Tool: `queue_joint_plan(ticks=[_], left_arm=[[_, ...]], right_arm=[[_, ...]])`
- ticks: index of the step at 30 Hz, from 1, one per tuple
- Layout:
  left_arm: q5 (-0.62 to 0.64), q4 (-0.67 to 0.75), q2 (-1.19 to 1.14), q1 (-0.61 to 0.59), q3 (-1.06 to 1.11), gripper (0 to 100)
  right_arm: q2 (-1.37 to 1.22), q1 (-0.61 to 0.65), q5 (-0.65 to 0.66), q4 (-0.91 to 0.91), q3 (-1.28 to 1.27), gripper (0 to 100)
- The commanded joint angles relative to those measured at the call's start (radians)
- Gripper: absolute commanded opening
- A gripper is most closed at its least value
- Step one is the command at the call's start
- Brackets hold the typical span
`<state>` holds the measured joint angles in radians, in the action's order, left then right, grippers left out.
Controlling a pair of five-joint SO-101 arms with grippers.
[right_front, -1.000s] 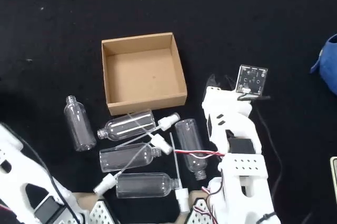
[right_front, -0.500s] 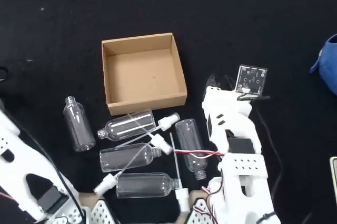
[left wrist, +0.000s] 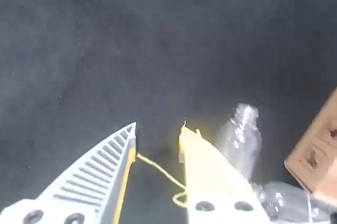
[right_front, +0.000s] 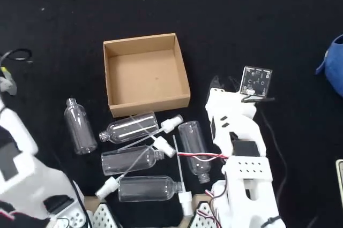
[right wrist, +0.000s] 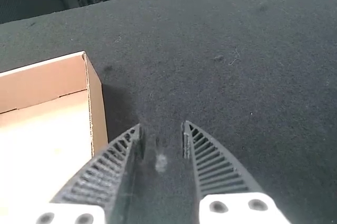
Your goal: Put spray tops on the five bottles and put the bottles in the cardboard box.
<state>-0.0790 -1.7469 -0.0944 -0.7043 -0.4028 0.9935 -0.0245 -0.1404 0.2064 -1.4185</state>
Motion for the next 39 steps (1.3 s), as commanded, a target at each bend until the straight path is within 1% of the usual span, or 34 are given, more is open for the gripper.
queue_joint_plan(ticks=[1, 6, 8, 12, 16, 26, 31, 36, 38, 39], left_arm=[[-0.012, 0.127, 0.265, 0.024, 0.285, 3], [-0.032, 0.428, 0.646, 0.056, 0.788, 3], [-0.04, 0.534, 0.779, 0.088, 0.966, 3], [-0.041, 0.626, 0.97, 0.168, 1.213, 3], [-0.035, 0.697, 1.1, 0.177, 1.394, 3], [-0.041, 0.706, 1.381, 0.186, 1.75, 3], [-0.041, 0.698, 1.591, 0.186, 1.906, 3], [-0.041, 0.698, 1.855, 0.185, 2.098, 3], [-0.04, 0.638, 1.936, 0.174, 2.095, 3], [-0.04, 0.592, 1.932, 0.176, 2.077, 3]], right_arm=[[-0.001, 0.017, 0.005, -0.034, 0.016, 10.9], [-0.001, 0.017, 0.005, -0.034, 0.016, 10.9], [-0.001, 0.017, 0.005, -0.034, 0.016, 10.9], [-0.001, 0.017, 0.005, -0.034, 0.016, 10.9], [-0.001, 0.017, 0.005, -0.034, 0.016, 10.9], [-0.001, 0.017, 0.005, -0.034, 0.015, 10.8], [-0.001, 0.017, 0.005, -0.034, 0.016, 10.7], [-0.001, 0.015, 0.005, -0.034, 0.016, 10.7], [-0.001, 0.015, 0.005, -0.034, 0.016, 10.7], [-0.001, 0.015, 0.005, -0.034, 0.016, 10.6]])
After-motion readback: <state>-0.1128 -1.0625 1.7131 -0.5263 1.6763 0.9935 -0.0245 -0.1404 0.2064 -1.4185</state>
